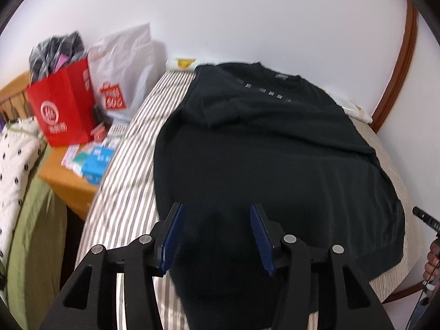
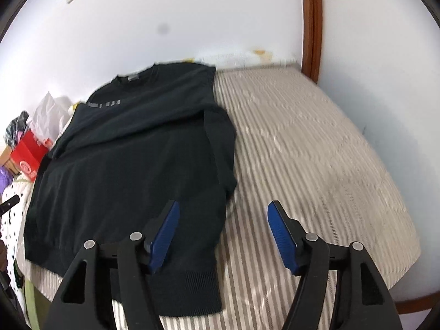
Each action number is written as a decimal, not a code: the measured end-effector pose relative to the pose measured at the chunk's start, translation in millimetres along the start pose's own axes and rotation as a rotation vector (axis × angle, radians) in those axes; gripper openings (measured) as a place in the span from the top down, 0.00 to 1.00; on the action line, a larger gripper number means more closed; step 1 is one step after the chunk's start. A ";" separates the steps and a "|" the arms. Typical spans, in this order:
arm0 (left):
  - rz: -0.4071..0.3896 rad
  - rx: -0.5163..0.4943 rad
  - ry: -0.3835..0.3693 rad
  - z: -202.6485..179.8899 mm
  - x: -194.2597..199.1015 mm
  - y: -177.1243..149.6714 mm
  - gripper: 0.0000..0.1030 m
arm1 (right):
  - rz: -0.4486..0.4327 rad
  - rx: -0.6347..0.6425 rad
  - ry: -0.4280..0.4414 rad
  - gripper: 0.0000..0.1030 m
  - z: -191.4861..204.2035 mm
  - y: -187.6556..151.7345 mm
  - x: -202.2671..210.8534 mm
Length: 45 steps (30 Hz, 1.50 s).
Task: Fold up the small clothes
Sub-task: 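Grasp the sweatshirt hem with the left gripper while the right gripper grasps the hem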
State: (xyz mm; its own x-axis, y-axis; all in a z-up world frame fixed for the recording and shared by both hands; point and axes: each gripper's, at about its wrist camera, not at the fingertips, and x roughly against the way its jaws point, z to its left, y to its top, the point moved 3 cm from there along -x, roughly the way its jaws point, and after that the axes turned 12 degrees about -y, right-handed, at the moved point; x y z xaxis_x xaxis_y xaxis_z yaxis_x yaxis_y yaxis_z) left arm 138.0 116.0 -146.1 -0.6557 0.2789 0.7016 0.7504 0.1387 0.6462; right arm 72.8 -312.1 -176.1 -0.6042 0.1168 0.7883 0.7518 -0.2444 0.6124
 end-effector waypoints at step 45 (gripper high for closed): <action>0.043 0.066 -0.030 1.1 11.5 -90.5 0.92 | -0.010 0.013 0.149 0.93 -19.8 -52.7 -3.7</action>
State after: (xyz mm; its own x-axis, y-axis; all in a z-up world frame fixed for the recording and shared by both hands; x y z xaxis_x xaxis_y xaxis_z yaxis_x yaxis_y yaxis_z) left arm 62.7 107.7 -196.9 -0.6204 0.3141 0.7186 0.7826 0.1879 0.5935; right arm 30.2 -318.8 -212.5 -0.6435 -0.0252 0.7651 0.7484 -0.2309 0.6218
